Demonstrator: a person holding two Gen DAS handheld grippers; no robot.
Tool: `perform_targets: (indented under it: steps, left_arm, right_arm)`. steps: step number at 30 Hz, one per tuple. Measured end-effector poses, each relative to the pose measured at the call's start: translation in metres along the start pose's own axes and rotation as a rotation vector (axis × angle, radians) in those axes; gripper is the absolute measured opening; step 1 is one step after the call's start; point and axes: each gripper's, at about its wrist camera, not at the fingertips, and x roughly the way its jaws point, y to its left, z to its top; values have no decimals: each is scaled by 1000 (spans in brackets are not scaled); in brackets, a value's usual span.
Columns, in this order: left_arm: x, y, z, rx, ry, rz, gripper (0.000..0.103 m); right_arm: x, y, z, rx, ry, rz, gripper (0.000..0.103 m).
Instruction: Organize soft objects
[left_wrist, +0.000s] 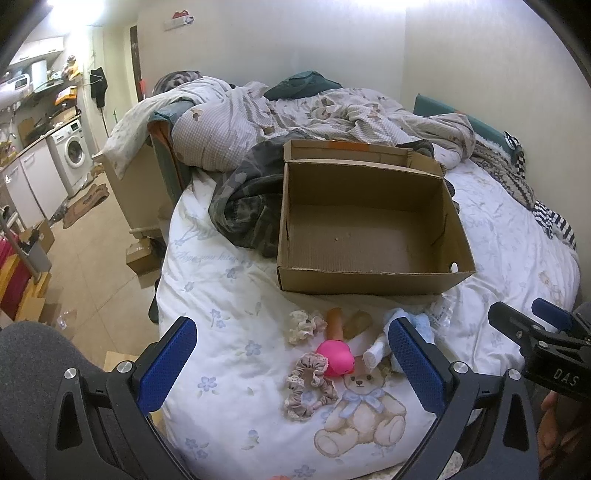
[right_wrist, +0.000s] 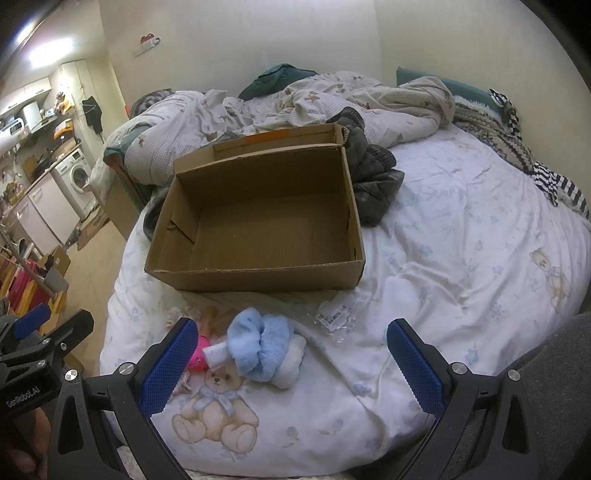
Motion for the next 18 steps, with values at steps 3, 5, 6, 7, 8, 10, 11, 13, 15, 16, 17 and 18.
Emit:
perform_targets:
  steps: [3,5,6,7,8,10,11,13,15,16,17,18]
  left_arm:
    - [0,-1,0,0,0,1,103]
    - [0,0,-1,1,0,0,103]
    - [0,0,-1,1,-1,0,103]
    - [0,-1,-1,1,-1,1,103]
    - [0,0,-1,1,-1,1,103]
    - [0,0,0,1,-1,1,103]
    - [0,0,-1,0,-1,2,103]
    - [0,-1,-1,0,-1,1,103]
    - [-1,-1,0,1,-5,6,103]
    - [-1,-1,0,0,-8,8,103]
    - [-1,0,1,-1,-8,7,103]
    - [-1,0,2,-1,-5,4,103]
  right_arm:
    - [0,0,0,-1,1,-1,103]
    - [0,0,0,-1,1,-1,103]
    - [0,0,0,0,0,-1,103]
    - [0,0,0,0,0,-2,103]
    - [0,0,0,0,0,-1,103]
    - [0,1,0,-1,1,-1,103]
    - [0,1,0,-2,1,-2,103]
    - [0,1,0,-2,0,-1,103]
    - [0,1,0,-2,1,-1,103]
    - [0,1,0,-1,0,-1,103]
    - [0,1,0,-2,0,-2,103]
    - [0,1,0,-2,1,-2,103]
